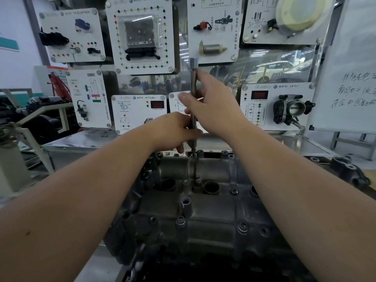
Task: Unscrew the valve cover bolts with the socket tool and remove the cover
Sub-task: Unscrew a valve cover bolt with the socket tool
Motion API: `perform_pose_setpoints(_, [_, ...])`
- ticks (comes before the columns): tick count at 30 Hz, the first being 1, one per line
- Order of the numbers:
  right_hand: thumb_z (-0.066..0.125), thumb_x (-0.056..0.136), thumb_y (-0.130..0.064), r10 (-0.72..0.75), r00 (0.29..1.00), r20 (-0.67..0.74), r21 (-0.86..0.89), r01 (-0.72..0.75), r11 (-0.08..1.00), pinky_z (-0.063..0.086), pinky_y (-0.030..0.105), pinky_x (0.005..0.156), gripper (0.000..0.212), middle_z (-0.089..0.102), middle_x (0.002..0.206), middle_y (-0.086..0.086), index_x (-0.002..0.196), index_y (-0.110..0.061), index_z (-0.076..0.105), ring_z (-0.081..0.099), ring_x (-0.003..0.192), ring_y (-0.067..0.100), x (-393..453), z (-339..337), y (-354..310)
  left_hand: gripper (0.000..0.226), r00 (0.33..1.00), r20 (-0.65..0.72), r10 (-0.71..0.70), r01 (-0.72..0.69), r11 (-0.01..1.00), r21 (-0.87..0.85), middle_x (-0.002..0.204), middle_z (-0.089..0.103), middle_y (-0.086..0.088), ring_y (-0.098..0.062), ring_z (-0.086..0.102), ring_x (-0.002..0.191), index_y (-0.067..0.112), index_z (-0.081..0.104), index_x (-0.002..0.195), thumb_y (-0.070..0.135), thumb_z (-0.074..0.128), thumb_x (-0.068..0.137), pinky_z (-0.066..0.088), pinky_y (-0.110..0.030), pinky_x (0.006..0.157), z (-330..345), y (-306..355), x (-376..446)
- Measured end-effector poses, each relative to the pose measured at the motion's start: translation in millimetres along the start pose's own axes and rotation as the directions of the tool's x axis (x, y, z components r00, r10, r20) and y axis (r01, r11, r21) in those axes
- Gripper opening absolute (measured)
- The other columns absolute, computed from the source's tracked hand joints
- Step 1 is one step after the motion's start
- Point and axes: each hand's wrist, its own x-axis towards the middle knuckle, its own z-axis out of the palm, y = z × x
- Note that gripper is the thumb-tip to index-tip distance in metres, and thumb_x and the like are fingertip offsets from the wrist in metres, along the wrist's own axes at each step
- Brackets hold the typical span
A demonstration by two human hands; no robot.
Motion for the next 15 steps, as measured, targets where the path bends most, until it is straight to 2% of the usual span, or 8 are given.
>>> perform_pose_setpoints(3, [0.059,0.1,-0.023,0.024,1.0,-0.019,0.011,-0.024,1.0,0.06,0.041,0.081,0.016,0.073,0.086,-0.005,0.113,-0.019,0.066,0.073,0.079,0.01,2.8,-3.2,-0.1,0.021,1.0,0.01,-0.011,0.012,1.0,-0.022,0.078,0.075,0.016,-0.009,0.072,0.063,0.02,0.068,0.104,0.037,0.057,0.102,0.049,-0.022,0.065,-0.3,-0.2,0.3])
perform_pose_setpoints(6, [0.052,0.103,-0.016,0.036,0.999,0.025,0.036,-0.037,0.999,0.062,0.035,0.073,0.014,0.074,0.087,-0.007,0.109,-0.012,0.064,0.072,0.069,0.001,3.2,-3.7,-0.3,0.019,0.999,0.024,-0.027,0.029,0.996,-0.081,0.08,0.075,0.019,-0.008,0.071,0.06,0.019,0.068,0.105,0.033,0.055,0.104,0.051,-0.025,0.073,1.0,0.0,1.8])
perform_pose_setpoints(8, [0.05,0.103,-0.015,0.035,0.999,0.03,0.039,-0.036,0.999,0.062,0.032,0.072,0.014,0.074,0.089,-0.006,0.11,-0.012,0.062,0.072,0.069,0.0,2.5,-3.9,-0.8,0.015,0.999,0.023,-0.025,0.027,0.996,-0.083,0.082,0.075,0.021,-0.008,0.069,0.056,0.02,0.067,0.099,0.029,0.056,0.103,0.049,-0.017,0.062,1.1,0.0,1.9])
perform_pose_setpoints(10, [0.052,0.102,-0.018,0.018,1.0,0.022,0.043,-0.019,0.999,0.062,0.037,0.074,0.016,0.074,0.091,-0.003,0.115,-0.013,0.061,0.073,0.073,0.002,1.1,-3.8,-1.2,0.014,1.0,0.011,-0.018,0.018,0.999,-0.044,0.08,0.074,0.024,-0.007,0.067,0.053,0.024,0.064,0.092,0.03,0.056,0.102,0.043,-0.012,0.051,0.5,-0.1,1.3])
perform_pose_setpoints(13, [0.062,0.097,-0.024,-0.004,1.0,-0.022,0.035,0.005,0.999,0.061,0.042,0.079,0.028,0.074,0.091,-0.006,0.125,-0.024,0.059,0.073,0.084,0.011,-1.4,-2.7,-1.4,0.013,1.0,0.014,-0.008,0.008,1.0,-0.002,0.077,0.073,0.027,-0.004,0.068,0.055,0.028,0.063,0.095,0.037,0.056,0.102,0.043,-0.015,0.054,0.1,-0.6,0.5])
perform_pose_setpoints(15, [0.062,0.097,-0.02,0.001,0.999,-0.035,0.053,0.0,0.999,0.062,0.042,0.075,0.025,0.074,0.083,-0.004,0.121,-0.025,0.06,0.073,0.077,0.008,-1.4,-3.1,-0.3,0.015,1.0,0.017,-0.009,0.009,1.0,-0.015,0.077,0.074,0.024,-0.006,0.07,0.059,0.028,0.065,0.097,0.04,0.057,0.102,0.045,-0.023,0.062,0.4,-0.8,0.5])
